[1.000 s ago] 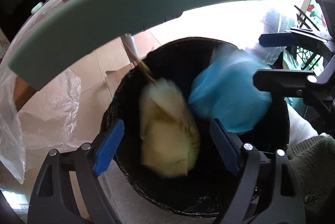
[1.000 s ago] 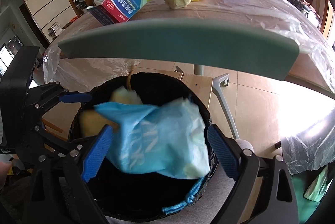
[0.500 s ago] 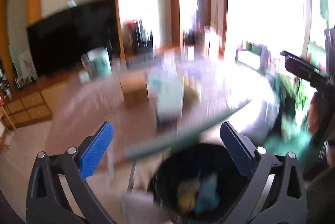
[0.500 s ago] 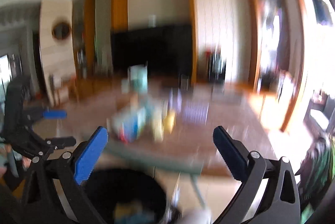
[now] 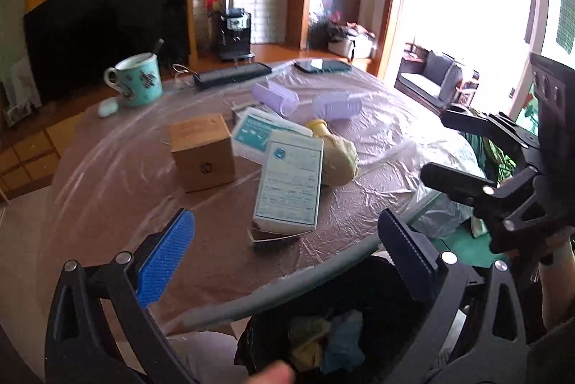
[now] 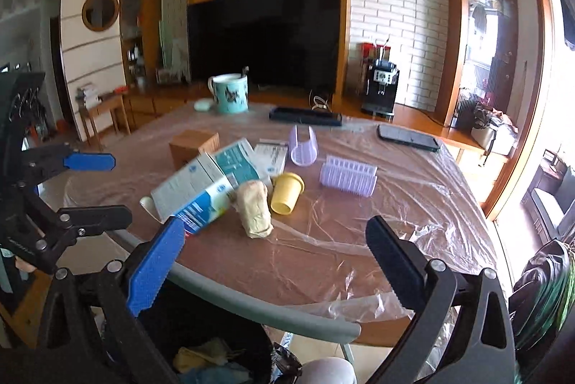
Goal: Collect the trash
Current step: 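Grasp the white medicine box with the left tool while the right tool grasps the tissue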
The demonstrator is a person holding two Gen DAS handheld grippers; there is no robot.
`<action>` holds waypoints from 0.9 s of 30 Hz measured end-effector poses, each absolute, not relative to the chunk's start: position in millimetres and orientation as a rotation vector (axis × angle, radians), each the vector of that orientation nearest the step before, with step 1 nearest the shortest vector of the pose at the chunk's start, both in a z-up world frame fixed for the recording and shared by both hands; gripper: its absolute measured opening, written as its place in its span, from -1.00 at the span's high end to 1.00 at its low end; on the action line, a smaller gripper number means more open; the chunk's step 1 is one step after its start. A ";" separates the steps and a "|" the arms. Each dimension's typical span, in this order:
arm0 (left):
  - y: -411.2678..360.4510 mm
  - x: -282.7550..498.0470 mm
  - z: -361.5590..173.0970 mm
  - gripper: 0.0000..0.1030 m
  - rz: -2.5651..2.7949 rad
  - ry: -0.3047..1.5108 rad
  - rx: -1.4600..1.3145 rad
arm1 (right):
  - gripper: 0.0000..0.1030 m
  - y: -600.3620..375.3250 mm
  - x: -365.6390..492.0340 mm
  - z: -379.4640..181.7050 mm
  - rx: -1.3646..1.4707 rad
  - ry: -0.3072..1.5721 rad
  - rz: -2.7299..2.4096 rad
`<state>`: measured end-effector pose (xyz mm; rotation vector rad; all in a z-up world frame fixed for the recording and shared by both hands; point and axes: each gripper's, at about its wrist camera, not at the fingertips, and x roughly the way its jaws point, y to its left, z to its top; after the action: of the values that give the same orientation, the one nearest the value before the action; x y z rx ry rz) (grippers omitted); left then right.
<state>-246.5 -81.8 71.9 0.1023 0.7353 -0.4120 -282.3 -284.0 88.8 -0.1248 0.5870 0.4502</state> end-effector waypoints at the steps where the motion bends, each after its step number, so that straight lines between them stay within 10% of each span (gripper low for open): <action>1: -83.8 -241.2 67.2 -0.97 -0.422 0.752 0.115 | -0.89 -282.6 -276.8 84.7 -0.128 0.604 0.452; 7: -92.5 -220.0 47.0 -0.95 -0.448 0.822 0.123 | -0.70 -269.9 -241.8 63.3 -0.135 0.702 0.488; 17: -83.4 -190.5 31.6 -0.33 -0.469 0.892 0.105 | -0.56 -238.2 -205.2 45.4 -0.139 0.825 0.550; 27: -73.5 -179.2 32.9 -0.27 -0.501 0.920 0.067 | -0.22 -219.4 -190.7 37.5 -0.133 0.870 0.579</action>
<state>-179.2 -73.5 32.9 0.0666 0.9198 -0.5010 -190.7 -219.4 37.5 -0.1325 0.8697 0.5793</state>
